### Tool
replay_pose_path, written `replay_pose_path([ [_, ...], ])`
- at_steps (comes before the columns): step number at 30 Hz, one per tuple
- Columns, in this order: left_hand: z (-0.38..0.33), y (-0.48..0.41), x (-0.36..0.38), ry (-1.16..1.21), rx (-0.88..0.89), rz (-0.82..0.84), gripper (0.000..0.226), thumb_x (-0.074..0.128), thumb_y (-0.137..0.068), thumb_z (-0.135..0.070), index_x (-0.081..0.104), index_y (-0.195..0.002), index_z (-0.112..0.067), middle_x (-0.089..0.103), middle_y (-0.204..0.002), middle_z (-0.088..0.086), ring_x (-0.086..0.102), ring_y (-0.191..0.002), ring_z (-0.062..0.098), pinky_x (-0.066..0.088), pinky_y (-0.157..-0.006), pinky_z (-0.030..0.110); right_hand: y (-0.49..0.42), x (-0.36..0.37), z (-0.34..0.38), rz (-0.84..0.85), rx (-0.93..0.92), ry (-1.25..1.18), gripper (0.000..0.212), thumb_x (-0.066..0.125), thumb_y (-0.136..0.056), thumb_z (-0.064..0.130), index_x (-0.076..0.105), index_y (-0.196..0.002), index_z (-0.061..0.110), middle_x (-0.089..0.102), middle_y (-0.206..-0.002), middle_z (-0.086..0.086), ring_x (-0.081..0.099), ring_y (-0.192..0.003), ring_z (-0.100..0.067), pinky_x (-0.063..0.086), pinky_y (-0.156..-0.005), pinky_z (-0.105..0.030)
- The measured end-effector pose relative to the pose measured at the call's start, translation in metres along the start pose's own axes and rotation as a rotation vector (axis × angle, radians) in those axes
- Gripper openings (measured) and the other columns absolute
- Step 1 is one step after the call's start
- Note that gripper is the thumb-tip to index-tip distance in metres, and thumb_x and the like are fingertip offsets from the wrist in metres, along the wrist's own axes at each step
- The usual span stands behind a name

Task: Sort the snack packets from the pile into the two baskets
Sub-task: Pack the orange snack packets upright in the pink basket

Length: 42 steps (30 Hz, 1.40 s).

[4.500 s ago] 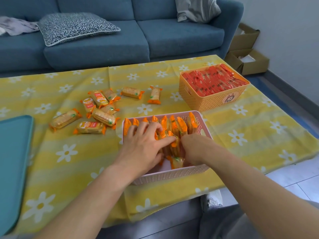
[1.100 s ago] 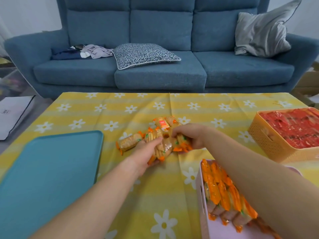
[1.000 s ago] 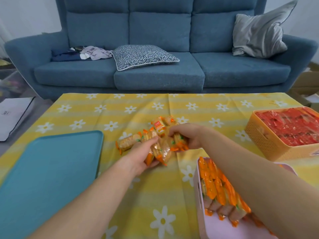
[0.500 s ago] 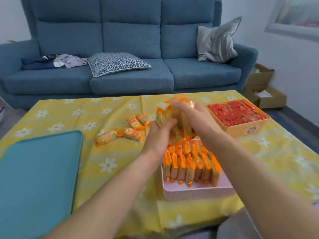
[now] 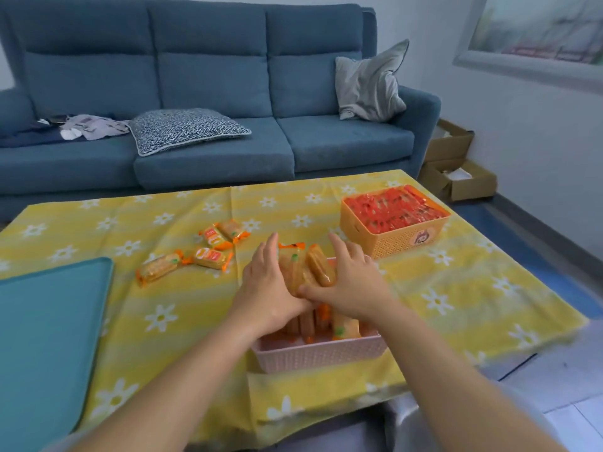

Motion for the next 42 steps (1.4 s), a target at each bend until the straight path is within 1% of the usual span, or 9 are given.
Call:
replay_pose_path([
  [5, 0.016, -0.005, -0.01, 0.231, -0.056, -0.049, 0.122, 0.084, -0.062, -0.063, 0.011, -0.155, -0.035, 0.032, -0.157, 0.002, 0.036, -0.142, 0.018, 0.034, -0.109, 0.031, -0.007, -0.018, -0.017, -0.03, 0.02, -0.173, 0.091, 0.053, -0.082, 0.075, 0.033, -0.155, 0.024, 0.038, -0.153, -0.009, 0.04, -0.137, -0.033, 0.035, -0.113, -0.049],
  [10, 0.03, -0.013, -0.016, 0.181, -0.12, -0.115, 0.091, 0.083, -0.072, -0.054, 0.035, -0.146, -0.032, 0.061, -0.121, -0.007, 0.058, -0.111, 0.019, 0.048, -0.096, 0.041, -0.016, -0.032, -0.036, -0.144, 0.084, -0.359, 0.042, 0.05, -0.1, 0.036, 0.057, -0.135, 0.015, 0.061, -0.13, -0.004, 0.057, -0.118, -0.021, 0.047, -0.101, -0.042],
  [16, 0.018, -0.02, -0.033, 0.424, -0.092, -0.243, 0.05, 0.081, -0.079, -0.021, 0.056, -0.122, -0.029, 0.068, -0.101, -0.011, 0.063, -0.075, -0.002, 0.046, -0.064, 0.014, -0.013, -0.05, -0.017, -0.254, -0.041, -0.502, 0.029, 0.057, -0.099, 0.03, 0.063, -0.126, 0.022, 0.066, -0.112, 0.009, 0.061, -0.097, -0.007, 0.054, -0.086, -0.032],
  [22, -0.01, -0.012, -0.045, 0.595, 0.082, -0.072, 0.054, 0.081, -0.076, -0.012, 0.056, -0.12, -0.032, 0.071, -0.102, -0.002, 0.065, -0.078, 0.01, 0.054, -0.074, 0.03, -0.002, -0.035, 0.035, -0.024, -0.256, -0.764, 0.043, 0.063, -0.097, 0.027, 0.055, -0.138, 0.038, 0.065, -0.115, 0.011, 0.068, -0.089, -0.017, 0.057, -0.079, -0.036],
  [26, -0.007, -0.001, -0.048, 0.588, 0.128, 0.131, 0.064, 0.074, -0.069, -0.014, 0.053, -0.127, -0.032, 0.072, -0.09, -0.011, 0.063, -0.078, 0.009, 0.051, -0.072, 0.023, 0.004, -0.021, 0.052, -0.019, -0.281, -0.719, 0.029, 0.076, -0.087, 0.016, 0.069, -0.114, 0.023, 0.067, -0.101, 0.007, 0.069, -0.065, -0.012, 0.058, -0.068, -0.04],
  [31, 0.005, 0.022, -0.053, 0.471, 0.162, 0.242, 0.06, 0.079, -0.081, 0.001, 0.058, -0.13, -0.026, 0.071, -0.102, 0.007, 0.065, -0.087, 0.008, 0.053, -0.081, 0.023, 0.009, -0.005, 0.064, 0.1, -0.297, -0.63, 0.024, 0.077, -0.084, 0.01, 0.073, -0.105, 0.02, 0.073, -0.103, 0.0, 0.075, -0.076, -0.022, 0.06, -0.072, -0.037],
  [35, 0.023, 0.032, -0.053, 0.432, 0.117, 0.232, 0.054, 0.08, -0.08, 0.001, 0.059, -0.119, -0.03, 0.064, -0.106, 0.005, 0.061, -0.077, 0.002, 0.051, -0.077, 0.018, -0.001, -0.024, 0.035, -0.044, -0.173, -0.536, 0.015, 0.063, -0.091, 0.008, 0.072, -0.098, 0.019, 0.075, -0.092, 0.001, 0.072, -0.075, -0.02, 0.061, -0.075, -0.046],
  [38, 0.033, 0.038, -0.051, 0.342, 0.113, 0.213, 0.049, 0.08, -0.08, -0.004, 0.06, -0.11, -0.037, 0.059, -0.108, 0.0, 0.061, -0.078, 0.002, 0.051, -0.071, 0.018, -0.005, -0.034, 0.017, -0.141, -0.177, -0.292, 0.014, 0.064, -0.088, 0.012, 0.073, -0.094, 0.022, 0.072, -0.088, 0.01, 0.064, -0.079, -0.004, 0.057, -0.082, -0.04],
  [42, 0.035, 0.042, -0.041, 0.048, 0.183, 0.236, 0.044, 0.082, -0.077, -0.021, 0.055, -0.104, -0.042, 0.062, -0.103, -0.012, 0.058, -0.091, 0.005, 0.048, -0.069, 0.026, -0.005, -0.019, 0.018, -0.089, -0.175, -0.172, 0.023, 0.073, -0.084, 0.037, 0.068, -0.104, 0.026, 0.067, -0.095, 0.01, 0.062, -0.084, -0.012, 0.056, -0.08, -0.043],
])
Point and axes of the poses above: each hand's wrist, its own y-axis away from the middle knuckle, its own x-axis out of the palm, z = x × y, the point moved 8 cm from there along -y, towards the middle knuckle
